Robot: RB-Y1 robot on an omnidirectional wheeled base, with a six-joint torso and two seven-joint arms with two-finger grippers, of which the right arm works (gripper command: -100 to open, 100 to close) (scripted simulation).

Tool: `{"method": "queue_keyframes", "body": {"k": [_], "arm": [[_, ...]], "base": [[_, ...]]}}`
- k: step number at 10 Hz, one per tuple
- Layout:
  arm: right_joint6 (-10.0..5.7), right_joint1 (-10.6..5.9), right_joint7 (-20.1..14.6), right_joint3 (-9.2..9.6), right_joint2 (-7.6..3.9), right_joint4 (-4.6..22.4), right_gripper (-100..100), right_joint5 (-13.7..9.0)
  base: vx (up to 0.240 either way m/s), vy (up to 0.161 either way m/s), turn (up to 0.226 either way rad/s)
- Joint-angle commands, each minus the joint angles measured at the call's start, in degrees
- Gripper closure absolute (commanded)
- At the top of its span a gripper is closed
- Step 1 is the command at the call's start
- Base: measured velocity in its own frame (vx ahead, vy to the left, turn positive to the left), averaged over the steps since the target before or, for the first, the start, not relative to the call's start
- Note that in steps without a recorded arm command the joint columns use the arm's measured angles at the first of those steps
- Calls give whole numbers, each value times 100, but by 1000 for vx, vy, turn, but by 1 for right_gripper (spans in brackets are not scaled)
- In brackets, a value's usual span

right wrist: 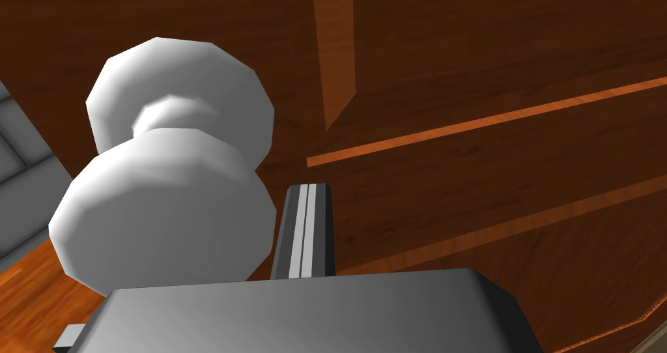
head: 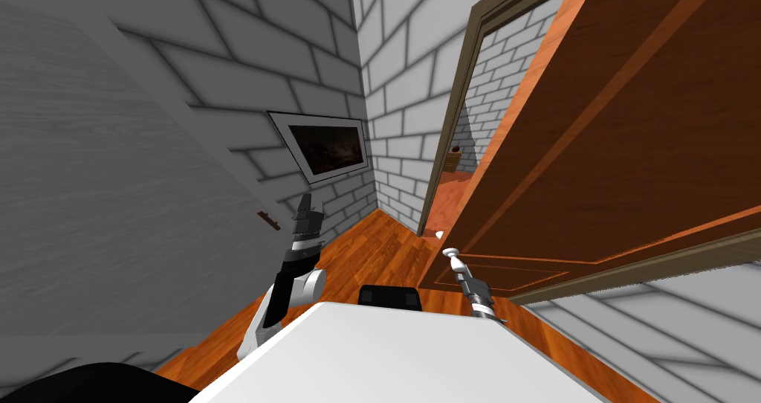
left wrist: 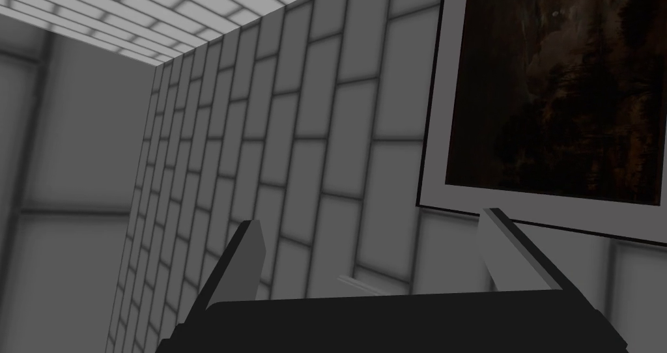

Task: Pull the door open

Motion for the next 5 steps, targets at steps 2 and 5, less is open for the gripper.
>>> {"method": "queue_keyframes", "body": {"k": [2,5], "arm": [[-6,17,47,160,117,-156,-100,83],[-61,1,25,206,118,-134,-100,121]], "base": [[-50,-13,-3],[-31,-14,29]]}}
